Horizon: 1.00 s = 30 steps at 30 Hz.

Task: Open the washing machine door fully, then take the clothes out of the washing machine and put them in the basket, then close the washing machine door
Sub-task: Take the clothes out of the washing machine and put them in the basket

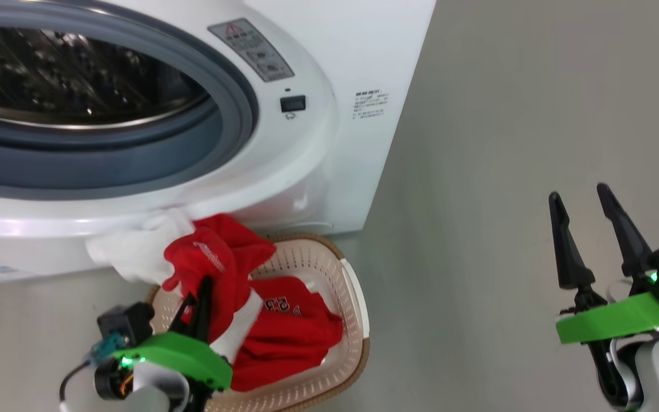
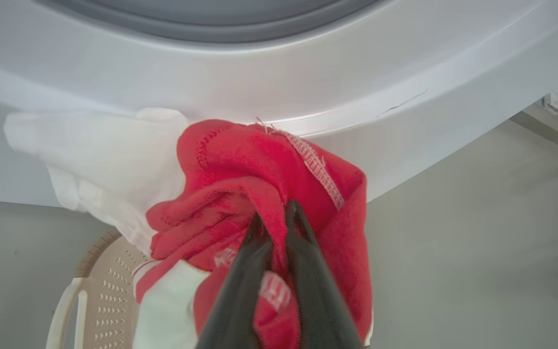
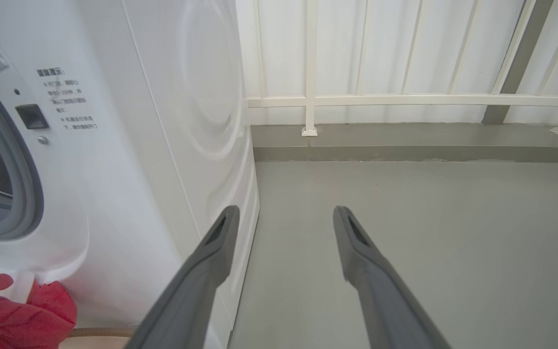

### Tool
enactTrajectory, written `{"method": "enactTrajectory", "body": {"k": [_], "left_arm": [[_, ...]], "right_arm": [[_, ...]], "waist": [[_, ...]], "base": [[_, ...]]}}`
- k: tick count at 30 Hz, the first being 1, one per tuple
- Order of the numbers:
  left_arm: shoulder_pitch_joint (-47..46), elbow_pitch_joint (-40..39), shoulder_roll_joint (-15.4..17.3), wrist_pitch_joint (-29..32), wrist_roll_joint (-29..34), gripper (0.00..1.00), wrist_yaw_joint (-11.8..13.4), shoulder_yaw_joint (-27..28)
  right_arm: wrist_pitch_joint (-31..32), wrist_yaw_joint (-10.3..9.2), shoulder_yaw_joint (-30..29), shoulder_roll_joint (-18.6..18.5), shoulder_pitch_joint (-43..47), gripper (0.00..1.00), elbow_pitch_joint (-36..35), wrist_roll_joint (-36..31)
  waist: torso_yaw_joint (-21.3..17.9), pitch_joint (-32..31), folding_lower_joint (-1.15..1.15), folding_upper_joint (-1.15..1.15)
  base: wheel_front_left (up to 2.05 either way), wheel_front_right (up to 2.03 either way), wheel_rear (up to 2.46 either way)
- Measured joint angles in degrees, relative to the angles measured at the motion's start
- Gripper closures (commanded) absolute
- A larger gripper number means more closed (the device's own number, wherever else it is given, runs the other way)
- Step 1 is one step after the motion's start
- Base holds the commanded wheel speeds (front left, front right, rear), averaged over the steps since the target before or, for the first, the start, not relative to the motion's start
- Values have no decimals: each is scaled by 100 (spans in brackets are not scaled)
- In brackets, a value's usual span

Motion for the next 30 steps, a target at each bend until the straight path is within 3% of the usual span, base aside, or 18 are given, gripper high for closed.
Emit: {"method": "enactTrajectory", "body": {"k": [6, 11, 20, 27, 28, 29, 30], "left_arm": [[-985, 1429, -29, 13, -613, 100, 200, -334], [-1491, 2341, -38, 481, -1181, 100, 269, -564], [-2137, 3276, -49, 989, -1515, 100, 319, -811], [-2358, 3522, 12, 1103, -1480, 100, 452, -926], [-2359, 3538, 36, 1055, -1446, 87, 493, -955], [-2359, 3550, 54, 1003, -1439, 55, 519, -970], [-2359, 3559, 56, 948, -1439, 0, 520, -972]], "right_arm": [[0, 0, 81, -12, -372, 0, -25, 14], [0, 0, 186, 0, -505, 0, -18, 100], [-1, 0, 265, 110, -743, 0, -3, 201], [-1, 0, 378, 200, -937, 0, 30, 238], [-1, 0, 376, 211, -938, 0, 42, 244], [-1, 0, 366, 216, -939, 0, 55, 246], [-1, 0, 350, 221, -939, 0, 70, 247]], "waist": [[-74, 483, 0, 0], [-206, 757, 0, 0], [-566, 1197, 0, 0], [-852, 1482, 0, 0], [-891, 1506, 0, 0], [-925, 1526, 0, 0], [-953, 1541, 0, 0]], "base": [[0, 0, 0], [0, 0, 0], [0, 0, 0], [0, 0, 0], [0, 0, 0], [0, 0, 0], [0, 0, 0]]}}
